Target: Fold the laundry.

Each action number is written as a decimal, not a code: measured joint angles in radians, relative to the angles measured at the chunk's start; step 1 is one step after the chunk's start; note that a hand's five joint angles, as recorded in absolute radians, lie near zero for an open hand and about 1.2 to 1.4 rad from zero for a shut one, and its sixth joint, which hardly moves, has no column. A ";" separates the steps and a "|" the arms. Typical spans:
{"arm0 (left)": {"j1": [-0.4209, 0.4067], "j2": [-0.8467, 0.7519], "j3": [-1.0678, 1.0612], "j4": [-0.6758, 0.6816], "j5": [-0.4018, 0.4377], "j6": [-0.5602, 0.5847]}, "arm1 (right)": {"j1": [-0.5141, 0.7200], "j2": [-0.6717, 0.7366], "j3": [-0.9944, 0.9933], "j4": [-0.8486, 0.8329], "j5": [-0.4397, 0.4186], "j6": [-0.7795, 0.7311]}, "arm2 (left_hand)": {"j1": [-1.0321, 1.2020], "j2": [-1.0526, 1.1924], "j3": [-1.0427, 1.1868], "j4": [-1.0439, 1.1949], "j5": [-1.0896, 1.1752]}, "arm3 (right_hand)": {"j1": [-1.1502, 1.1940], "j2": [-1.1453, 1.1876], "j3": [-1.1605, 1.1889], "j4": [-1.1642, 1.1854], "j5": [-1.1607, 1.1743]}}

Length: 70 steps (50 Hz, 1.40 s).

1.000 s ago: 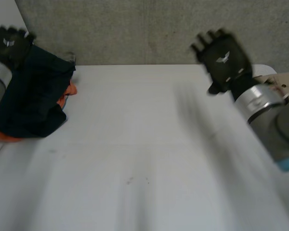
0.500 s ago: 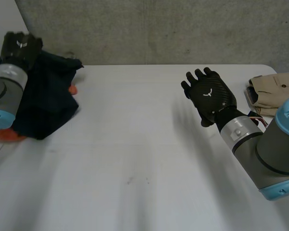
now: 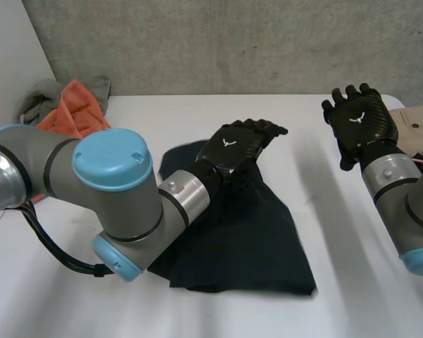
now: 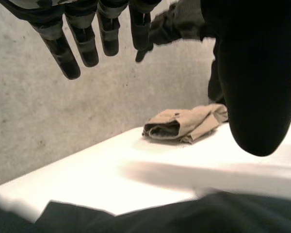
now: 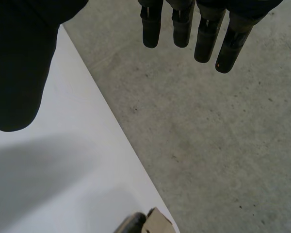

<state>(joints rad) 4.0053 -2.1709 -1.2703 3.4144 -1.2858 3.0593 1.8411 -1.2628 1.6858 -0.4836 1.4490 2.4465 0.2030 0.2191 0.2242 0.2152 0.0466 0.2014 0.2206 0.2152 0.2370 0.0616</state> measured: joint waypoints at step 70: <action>0.305 0.281 -0.379 -0.231 -0.311 -0.036 | 0.173 0.346 -0.580 0.347 -0.329 -0.283 | 0.004 0.004 0.002 0.002 0.003 | 0.758 0.954 0.969 0.950 0.909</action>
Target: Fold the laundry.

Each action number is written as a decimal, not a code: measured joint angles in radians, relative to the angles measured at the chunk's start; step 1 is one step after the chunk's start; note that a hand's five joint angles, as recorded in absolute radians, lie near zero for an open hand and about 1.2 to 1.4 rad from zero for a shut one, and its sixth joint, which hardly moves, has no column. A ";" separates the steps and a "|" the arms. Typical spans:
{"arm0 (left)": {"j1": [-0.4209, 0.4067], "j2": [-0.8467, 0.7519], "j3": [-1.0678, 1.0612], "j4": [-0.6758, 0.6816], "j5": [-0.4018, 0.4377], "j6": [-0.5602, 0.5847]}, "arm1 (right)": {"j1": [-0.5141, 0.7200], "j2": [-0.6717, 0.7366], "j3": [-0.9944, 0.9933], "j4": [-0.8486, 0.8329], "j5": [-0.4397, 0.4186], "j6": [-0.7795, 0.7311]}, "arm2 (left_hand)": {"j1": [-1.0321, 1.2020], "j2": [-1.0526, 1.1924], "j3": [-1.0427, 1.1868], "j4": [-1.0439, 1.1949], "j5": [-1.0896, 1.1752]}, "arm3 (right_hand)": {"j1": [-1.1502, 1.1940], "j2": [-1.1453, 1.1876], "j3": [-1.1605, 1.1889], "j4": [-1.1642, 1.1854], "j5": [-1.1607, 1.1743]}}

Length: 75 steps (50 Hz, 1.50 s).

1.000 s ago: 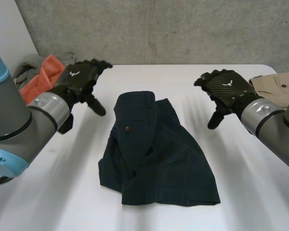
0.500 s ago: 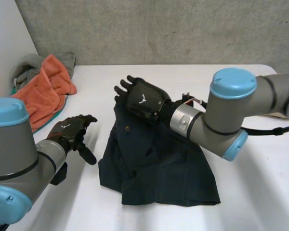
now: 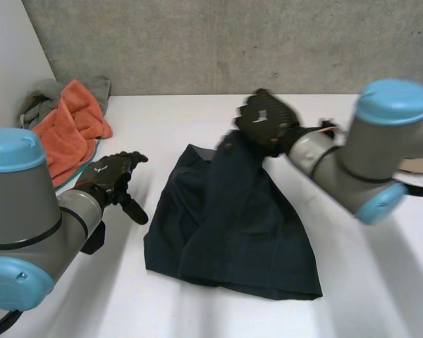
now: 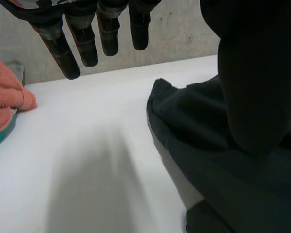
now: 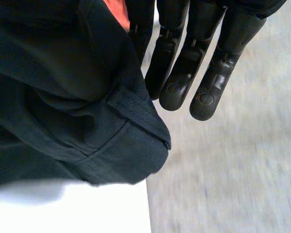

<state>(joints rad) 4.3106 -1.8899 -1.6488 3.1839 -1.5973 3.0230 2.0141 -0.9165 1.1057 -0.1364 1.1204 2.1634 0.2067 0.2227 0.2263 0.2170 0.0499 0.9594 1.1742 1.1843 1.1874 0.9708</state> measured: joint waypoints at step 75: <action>-0.161 -0.298 0.289 -0.156 0.000 0.139 | -0.085 0.111 -0.255 0.456 0.012 0.112 | 0.907 0.970 0.945 0.976 0.931 | -0.757 -0.955 -0.971 -0.952 -0.905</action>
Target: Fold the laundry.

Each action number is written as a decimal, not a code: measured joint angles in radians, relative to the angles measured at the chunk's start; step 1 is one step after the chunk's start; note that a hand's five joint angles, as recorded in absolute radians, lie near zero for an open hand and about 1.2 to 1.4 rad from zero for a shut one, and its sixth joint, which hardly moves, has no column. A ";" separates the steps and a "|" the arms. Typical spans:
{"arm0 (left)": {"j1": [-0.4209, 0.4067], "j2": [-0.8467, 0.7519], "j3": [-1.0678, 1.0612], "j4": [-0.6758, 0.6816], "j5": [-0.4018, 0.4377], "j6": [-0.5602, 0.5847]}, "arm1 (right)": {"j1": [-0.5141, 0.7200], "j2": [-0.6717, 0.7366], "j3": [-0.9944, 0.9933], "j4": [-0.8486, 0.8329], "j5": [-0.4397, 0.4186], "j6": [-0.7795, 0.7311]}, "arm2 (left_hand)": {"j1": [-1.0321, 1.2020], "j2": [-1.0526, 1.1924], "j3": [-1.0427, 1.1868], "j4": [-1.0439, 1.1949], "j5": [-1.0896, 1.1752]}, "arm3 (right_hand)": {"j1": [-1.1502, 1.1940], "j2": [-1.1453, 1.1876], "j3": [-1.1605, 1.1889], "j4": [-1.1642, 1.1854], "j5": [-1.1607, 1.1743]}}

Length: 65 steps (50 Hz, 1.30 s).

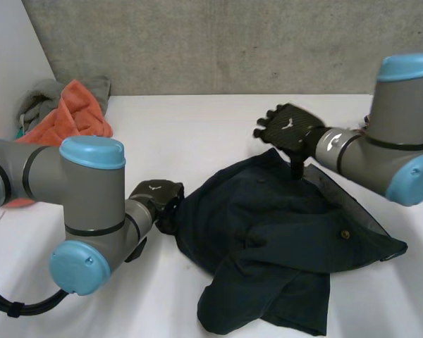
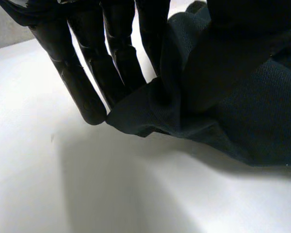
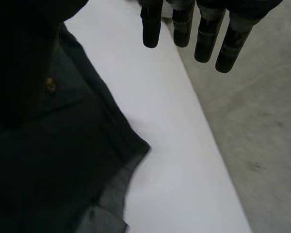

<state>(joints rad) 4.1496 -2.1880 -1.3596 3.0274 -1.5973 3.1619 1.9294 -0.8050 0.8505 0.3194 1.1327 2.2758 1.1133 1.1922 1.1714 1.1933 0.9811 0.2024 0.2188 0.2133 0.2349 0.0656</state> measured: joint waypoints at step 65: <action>0.009 0.103 -0.051 0.661 -0.052 0.483 | 0.010 -0.230 0.475 -0.775 0.173 0.376 | 0.005 0.005 0.020 0.009 0.000 | 0.801 0.964 0.978 0.954 0.886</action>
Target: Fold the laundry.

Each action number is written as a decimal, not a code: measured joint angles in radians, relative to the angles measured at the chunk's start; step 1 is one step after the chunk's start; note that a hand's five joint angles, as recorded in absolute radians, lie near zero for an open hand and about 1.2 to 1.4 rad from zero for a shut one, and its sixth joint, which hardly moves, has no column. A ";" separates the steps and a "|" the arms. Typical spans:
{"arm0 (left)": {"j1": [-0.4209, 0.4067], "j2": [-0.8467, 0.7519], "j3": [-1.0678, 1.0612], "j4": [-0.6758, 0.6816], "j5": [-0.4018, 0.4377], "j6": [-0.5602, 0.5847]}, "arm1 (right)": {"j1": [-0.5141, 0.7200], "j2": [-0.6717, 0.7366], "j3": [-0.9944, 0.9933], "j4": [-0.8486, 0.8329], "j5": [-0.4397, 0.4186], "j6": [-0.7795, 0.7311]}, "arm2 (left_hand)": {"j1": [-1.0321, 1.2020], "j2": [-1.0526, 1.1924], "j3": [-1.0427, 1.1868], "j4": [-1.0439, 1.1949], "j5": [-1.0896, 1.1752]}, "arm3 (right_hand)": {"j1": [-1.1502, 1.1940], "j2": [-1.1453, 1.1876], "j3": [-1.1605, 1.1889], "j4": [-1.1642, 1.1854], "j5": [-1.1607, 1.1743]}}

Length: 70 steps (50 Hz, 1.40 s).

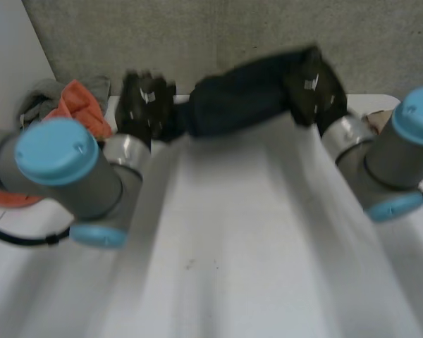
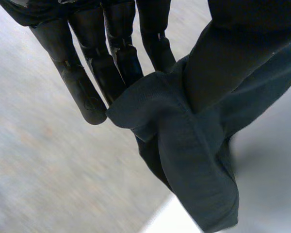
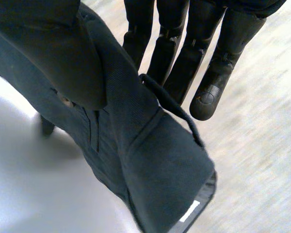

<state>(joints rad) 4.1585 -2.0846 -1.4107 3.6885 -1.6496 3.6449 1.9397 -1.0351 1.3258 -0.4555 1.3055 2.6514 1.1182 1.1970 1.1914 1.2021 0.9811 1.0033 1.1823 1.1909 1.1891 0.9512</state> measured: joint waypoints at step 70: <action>-0.037 0.152 -0.246 -0.252 0.010 0.005 | -0.080 -0.007 0.077 0.501 0.111 -0.067 | 0.000 0.000 0.000 0.000 0.000 | -0.025 -0.005 -0.014 -0.001 0.023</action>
<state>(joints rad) 4.1218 -1.9330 -1.6566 3.4369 -1.6398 3.6496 1.8600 -1.0420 1.4030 0.0452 1.4162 2.5846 1.1182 1.1971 1.1914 1.2024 0.9811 0.9786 1.1778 1.1767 1.1880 0.9738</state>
